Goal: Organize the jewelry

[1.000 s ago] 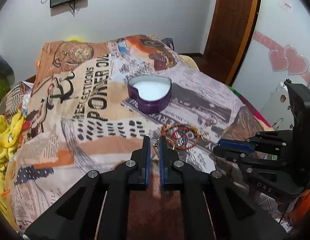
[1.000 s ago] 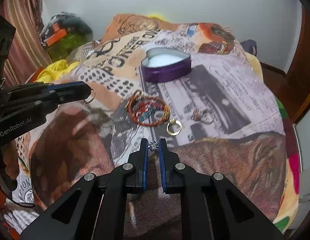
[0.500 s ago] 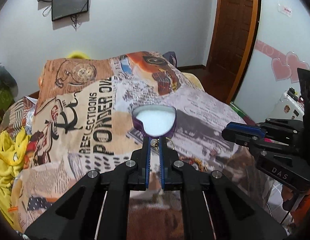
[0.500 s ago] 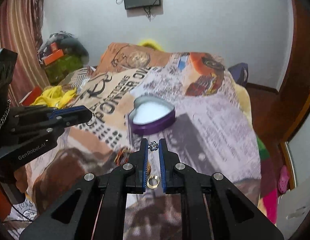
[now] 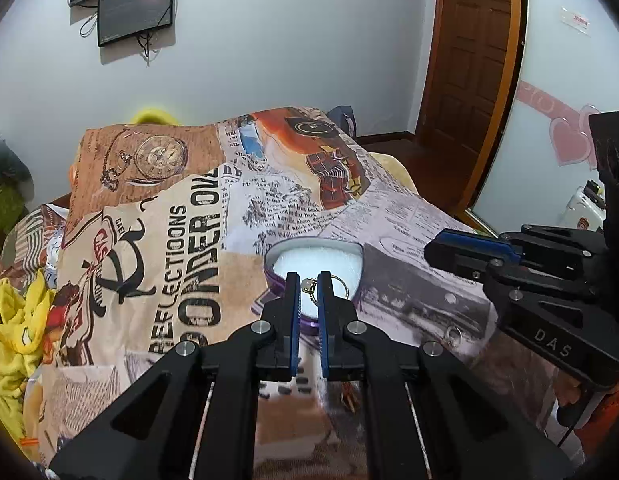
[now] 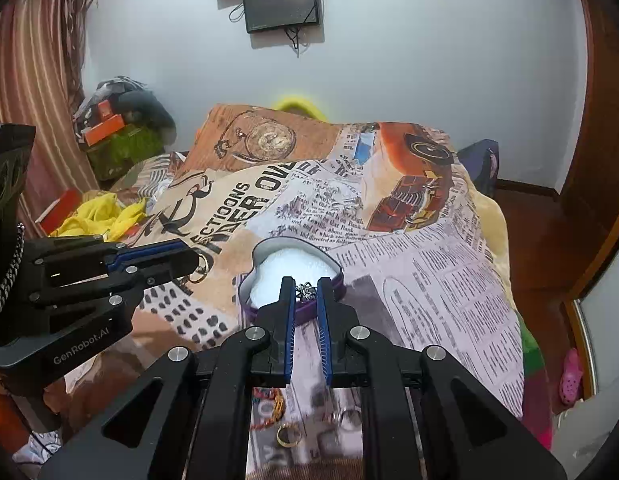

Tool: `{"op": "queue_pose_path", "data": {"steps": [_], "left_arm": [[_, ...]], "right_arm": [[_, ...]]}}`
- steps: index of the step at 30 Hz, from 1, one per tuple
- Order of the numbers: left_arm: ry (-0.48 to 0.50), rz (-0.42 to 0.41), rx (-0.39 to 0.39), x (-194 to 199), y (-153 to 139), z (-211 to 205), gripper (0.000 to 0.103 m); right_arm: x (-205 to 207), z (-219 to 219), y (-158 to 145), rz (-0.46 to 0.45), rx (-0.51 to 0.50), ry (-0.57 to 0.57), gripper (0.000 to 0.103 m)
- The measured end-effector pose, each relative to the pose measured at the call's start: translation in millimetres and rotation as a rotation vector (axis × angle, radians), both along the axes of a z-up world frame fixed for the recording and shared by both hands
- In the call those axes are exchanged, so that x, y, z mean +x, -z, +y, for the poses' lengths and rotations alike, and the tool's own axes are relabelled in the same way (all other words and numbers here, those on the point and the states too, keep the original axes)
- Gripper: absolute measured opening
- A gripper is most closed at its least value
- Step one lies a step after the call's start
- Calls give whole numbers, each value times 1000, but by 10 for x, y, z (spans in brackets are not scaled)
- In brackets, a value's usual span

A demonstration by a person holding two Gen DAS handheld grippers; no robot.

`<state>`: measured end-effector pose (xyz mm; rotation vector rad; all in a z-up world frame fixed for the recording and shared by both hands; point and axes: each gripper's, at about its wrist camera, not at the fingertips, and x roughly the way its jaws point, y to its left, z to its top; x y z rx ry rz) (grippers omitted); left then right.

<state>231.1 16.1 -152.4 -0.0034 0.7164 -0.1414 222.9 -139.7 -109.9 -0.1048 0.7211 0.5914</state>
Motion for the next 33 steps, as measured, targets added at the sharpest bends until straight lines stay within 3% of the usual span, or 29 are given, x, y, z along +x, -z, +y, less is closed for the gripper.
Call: {"op": "queue_pose_path", "data": {"steps": [16, 33], "left_arm": [[2, 54, -32, 482, 200, 81, 7], [48, 151, -45, 753, 497, 52, 7]], "right_arm": [[359, 188, 150, 2, -41, -54, 9], [582, 384, 460, 95, -89, -133, 10]]}}
